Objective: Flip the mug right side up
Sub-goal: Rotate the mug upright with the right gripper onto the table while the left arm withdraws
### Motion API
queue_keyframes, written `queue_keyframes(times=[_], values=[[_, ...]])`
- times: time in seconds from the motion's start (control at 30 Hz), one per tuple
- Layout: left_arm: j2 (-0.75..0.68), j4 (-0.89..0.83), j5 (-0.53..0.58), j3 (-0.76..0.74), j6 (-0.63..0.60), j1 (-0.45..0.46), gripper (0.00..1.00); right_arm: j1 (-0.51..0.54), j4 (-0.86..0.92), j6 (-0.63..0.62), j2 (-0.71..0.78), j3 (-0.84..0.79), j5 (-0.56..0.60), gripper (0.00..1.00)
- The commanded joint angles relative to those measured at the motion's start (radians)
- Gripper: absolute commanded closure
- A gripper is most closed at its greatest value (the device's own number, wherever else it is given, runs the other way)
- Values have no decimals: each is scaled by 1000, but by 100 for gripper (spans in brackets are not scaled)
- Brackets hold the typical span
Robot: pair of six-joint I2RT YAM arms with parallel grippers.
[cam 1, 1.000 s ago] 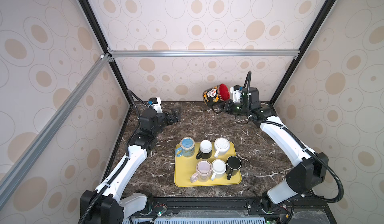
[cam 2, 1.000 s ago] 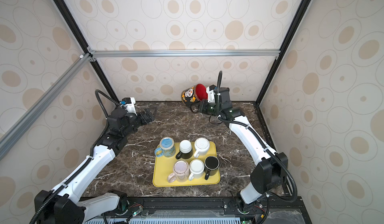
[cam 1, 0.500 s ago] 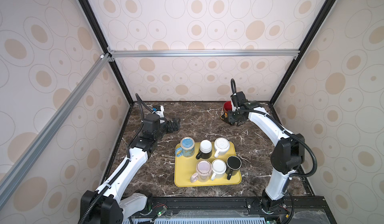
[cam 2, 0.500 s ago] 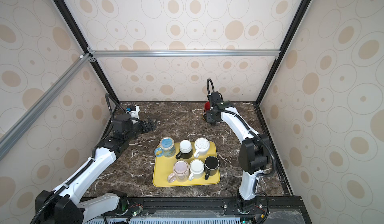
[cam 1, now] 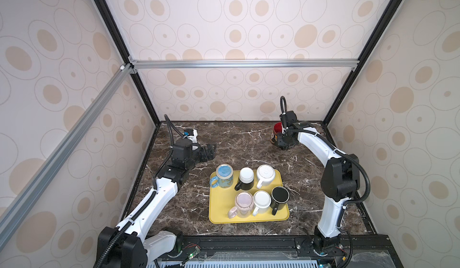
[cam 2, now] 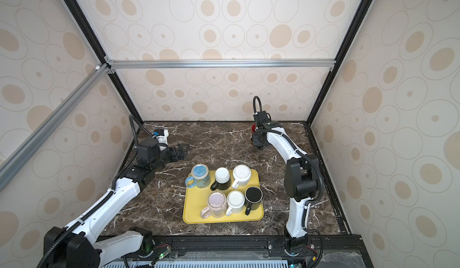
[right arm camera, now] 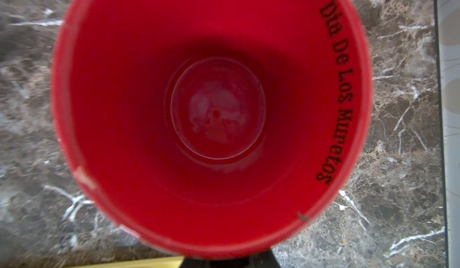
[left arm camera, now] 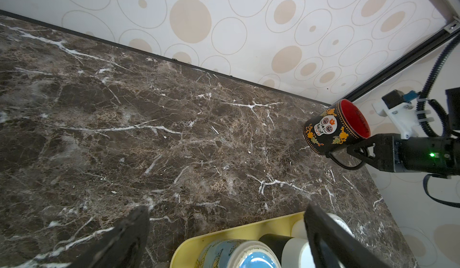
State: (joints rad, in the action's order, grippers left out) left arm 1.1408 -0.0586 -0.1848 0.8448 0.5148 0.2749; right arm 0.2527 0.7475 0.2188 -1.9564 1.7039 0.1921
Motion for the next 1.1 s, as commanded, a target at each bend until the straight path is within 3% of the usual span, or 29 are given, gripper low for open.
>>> queue_keyframes(times=[0.0,0.27,0.9,1.07], values=[[8,25,-5,-7,-17,2,2,-15,-98,17,4,10,39,100],[14,37,-8,-25,-6,3,2,-17,-89,86,-46,35,85,100],[16,39,-1,-40,-20,4,1,-18,-88,114,-97,44,52,100],[14,46,-7,-51,-22,4,0,-18,-98,109,-80,28,25,64]])
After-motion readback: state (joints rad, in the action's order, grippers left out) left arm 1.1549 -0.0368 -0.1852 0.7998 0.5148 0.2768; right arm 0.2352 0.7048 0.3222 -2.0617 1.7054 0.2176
